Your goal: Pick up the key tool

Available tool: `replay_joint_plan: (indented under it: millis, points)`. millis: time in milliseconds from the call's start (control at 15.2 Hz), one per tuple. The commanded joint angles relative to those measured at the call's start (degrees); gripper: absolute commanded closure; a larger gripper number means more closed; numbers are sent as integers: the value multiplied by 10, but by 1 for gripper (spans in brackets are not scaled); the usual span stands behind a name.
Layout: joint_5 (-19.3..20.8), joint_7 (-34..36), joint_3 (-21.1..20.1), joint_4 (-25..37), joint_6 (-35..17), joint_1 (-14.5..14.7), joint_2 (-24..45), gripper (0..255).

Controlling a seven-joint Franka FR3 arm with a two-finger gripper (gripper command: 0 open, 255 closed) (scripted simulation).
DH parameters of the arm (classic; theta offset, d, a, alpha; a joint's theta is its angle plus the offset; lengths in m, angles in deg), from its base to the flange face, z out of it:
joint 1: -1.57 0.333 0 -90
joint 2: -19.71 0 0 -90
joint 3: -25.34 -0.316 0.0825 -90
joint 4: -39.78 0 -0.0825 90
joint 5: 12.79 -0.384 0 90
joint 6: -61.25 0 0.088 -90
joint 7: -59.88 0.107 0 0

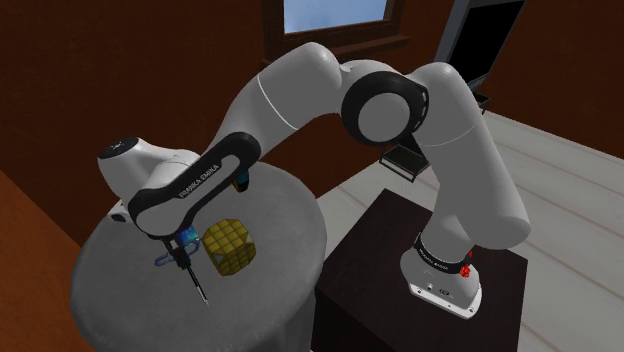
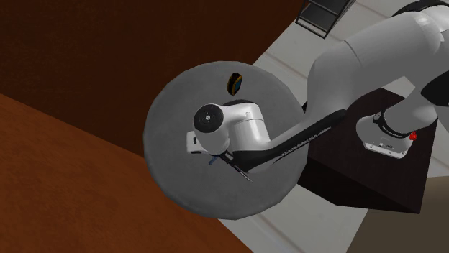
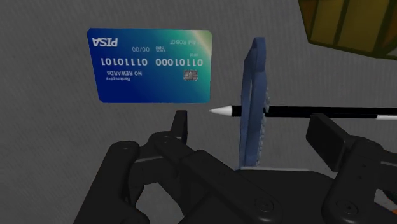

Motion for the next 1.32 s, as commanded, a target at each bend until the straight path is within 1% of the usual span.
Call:
replay_joint_plan:
  millis: [0,66,660,1254]
  points:
    - [1,0,1,0,-4,0,4,0]
    - [1,0,1,2,-4,0,5,255]
    - [1,0,1,0,-4,0,4,255]
    - [-7,-2,-5,8,43,-3,-36,255]
